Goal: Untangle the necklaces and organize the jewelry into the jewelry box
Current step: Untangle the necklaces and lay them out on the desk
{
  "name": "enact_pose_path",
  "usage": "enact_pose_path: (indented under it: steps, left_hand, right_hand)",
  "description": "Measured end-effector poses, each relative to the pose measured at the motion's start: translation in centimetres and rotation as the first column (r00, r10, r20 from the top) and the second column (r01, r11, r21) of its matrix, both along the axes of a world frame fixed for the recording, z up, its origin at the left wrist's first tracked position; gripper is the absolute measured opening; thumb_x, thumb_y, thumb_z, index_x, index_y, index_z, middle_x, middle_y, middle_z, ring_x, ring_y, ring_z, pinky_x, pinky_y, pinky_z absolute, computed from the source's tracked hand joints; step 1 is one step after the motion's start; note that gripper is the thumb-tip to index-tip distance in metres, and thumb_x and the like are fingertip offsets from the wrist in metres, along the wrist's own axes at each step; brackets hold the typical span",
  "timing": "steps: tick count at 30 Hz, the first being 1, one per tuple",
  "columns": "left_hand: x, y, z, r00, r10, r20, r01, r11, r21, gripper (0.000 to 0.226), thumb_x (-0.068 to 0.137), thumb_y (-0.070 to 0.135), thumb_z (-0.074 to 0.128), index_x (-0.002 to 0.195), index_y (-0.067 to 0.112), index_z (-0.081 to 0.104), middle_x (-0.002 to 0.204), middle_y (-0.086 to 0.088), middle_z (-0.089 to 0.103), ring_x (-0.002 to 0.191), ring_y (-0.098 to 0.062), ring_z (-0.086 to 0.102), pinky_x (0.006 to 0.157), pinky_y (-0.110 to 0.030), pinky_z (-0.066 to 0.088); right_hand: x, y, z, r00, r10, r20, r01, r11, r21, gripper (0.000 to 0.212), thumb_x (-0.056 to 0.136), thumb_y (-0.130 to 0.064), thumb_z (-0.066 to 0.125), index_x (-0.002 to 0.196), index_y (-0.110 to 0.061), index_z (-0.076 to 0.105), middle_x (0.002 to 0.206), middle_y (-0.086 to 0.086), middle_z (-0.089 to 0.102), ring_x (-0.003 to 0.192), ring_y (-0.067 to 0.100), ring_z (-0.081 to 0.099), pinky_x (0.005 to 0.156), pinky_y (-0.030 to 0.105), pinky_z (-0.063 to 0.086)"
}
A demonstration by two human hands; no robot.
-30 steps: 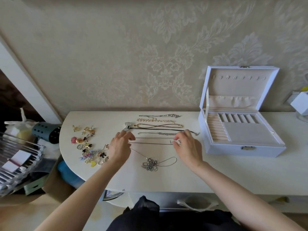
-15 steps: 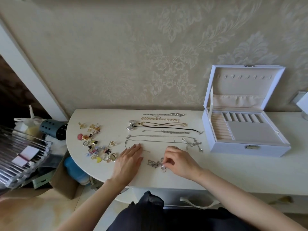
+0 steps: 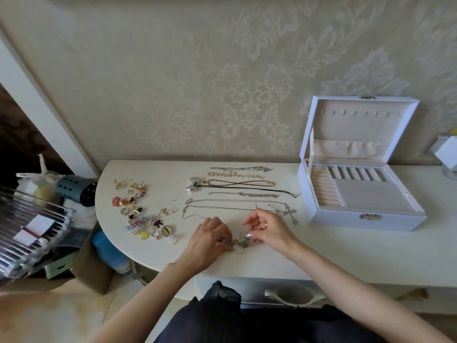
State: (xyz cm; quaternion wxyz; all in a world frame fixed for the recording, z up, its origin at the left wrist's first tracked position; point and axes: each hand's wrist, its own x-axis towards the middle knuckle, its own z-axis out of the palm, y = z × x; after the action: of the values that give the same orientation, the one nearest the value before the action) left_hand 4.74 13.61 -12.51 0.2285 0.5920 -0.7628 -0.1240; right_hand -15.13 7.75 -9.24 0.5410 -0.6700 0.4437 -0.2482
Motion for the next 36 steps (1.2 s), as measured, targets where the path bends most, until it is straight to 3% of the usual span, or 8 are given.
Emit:
enact_pose_path:
  steps: [4,10,13,17,22,25,30,36]
  left_hand:
    - [-0.2,0.1,0.5,1.0,0.012,-0.024,-0.011,1.0,0.022,0.014,0.08,0.021,0.072,0.087,0.011,0.065,0.091,0.0,0.058,0.088,-0.021,0.051,0.075,-0.025,0.038]
    - [-0.4,0.3,1.6,0.928,0.177,-0.329,-0.129,0.978,0.162,0.019,0.09,0.01,0.06,0.082,0.024,0.049,0.076,0.006,0.066,0.072,-0.012,0.062,0.07,-0.031,0.049]
    - [-0.9,0.2,2.7,0.83,0.245,-0.501,-0.165,0.966,0.199,0.012,0.092,0.005,0.055,0.083,0.012,0.05,0.07,0.001,0.07,0.07,-0.012,0.065,0.07,-0.025,0.051]
    - [-1.3,0.1,3.6,0.698,0.287,-0.655,-0.15,0.954,0.258,0.008,0.095,0.003,0.049,0.087,0.002,0.048,0.069,-0.009,0.069,0.068,-0.027,0.066,0.067,-0.035,0.054]
    - [-2.1,0.0,4.5,0.666,0.264,-0.698,-0.083,0.956,0.282,0.01,0.097,0.006,0.048,0.09,0.0,0.044,0.076,-0.012,0.071,0.054,-0.029,0.061,0.054,-0.027,0.048]
    - [-2.4,0.0,4.7,0.684,0.249,-0.685,-0.074,0.959,0.274,0.012,0.096,0.009,0.049,0.09,0.001,0.043,0.086,-0.006,0.074,0.049,-0.027,0.055,0.049,-0.026,0.046]
    - [-2.3,-0.1,4.7,0.621,0.291,-0.728,-0.092,0.949,0.301,0.014,0.097,0.012,0.05,0.089,0.003,0.043,0.095,-0.002,0.074,0.051,-0.02,0.05,0.044,-0.024,0.041]
    - [-2.0,-0.3,4.7,0.539,0.315,-0.782,-0.041,0.936,0.348,0.007,0.094,0.005,0.054,0.089,0.003,0.048,0.09,-0.009,0.074,0.069,-0.014,0.061,0.065,-0.023,0.05]
  right_hand:
    - [-0.8,-0.1,0.7,0.992,-0.075,0.105,0.07,0.996,0.057,0.024,0.077,0.013,0.062,0.089,-0.007,0.065,0.076,0.008,0.059,0.071,0.017,0.06,0.068,0.029,0.053]
    - [-1.5,0.0,0.8,0.985,-0.113,0.133,0.102,0.991,0.091,0.025,0.081,0.014,0.052,0.089,-0.006,0.064,0.077,0.009,0.056,0.056,0.018,0.06,0.052,0.026,0.048]
    - [-1.6,0.0,0.3,0.995,-0.093,-0.027,0.092,0.996,-0.02,0.027,0.081,0.007,0.055,0.083,-0.017,0.068,0.081,0.009,0.062,0.059,0.009,0.054,0.056,0.023,0.044]
    - [-1.3,0.3,-0.1,0.882,-0.083,-0.464,-0.118,0.914,-0.388,0.006,0.082,-0.026,0.066,0.081,-0.031,0.068,0.086,-0.018,0.049,0.077,-0.002,0.044,0.063,0.01,0.031]
    - [0.3,0.6,-0.1,0.862,0.049,-0.505,-0.288,0.867,-0.407,0.026,0.082,-0.039,0.067,0.107,-0.032,0.065,0.1,-0.013,0.052,0.091,0.003,0.053,0.068,0.02,0.035]
    - [0.7,0.7,-0.4,0.822,0.063,-0.566,-0.329,0.864,-0.382,0.017,0.082,-0.034,0.068,0.097,-0.028,0.066,0.094,-0.014,0.046,0.094,0.008,0.053,0.07,0.023,0.035]
    - [0.2,0.5,0.1,0.954,0.05,-0.295,-0.124,0.963,-0.239,0.009,0.079,-0.01,0.067,0.077,-0.017,0.061,0.08,-0.007,0.059,0.074,0.009,0.055,0.07,0.028,0.049]
    - [-0.1,0.2,2.3,0.989,-0.051,0.14,0.042,0.997,0.061,0.011,0.082,0.004,0.063,0.083,-0.006,0.06,0.07,0.004,0.065,0.064,0.013,0.062,0.061,0.021,0.05]
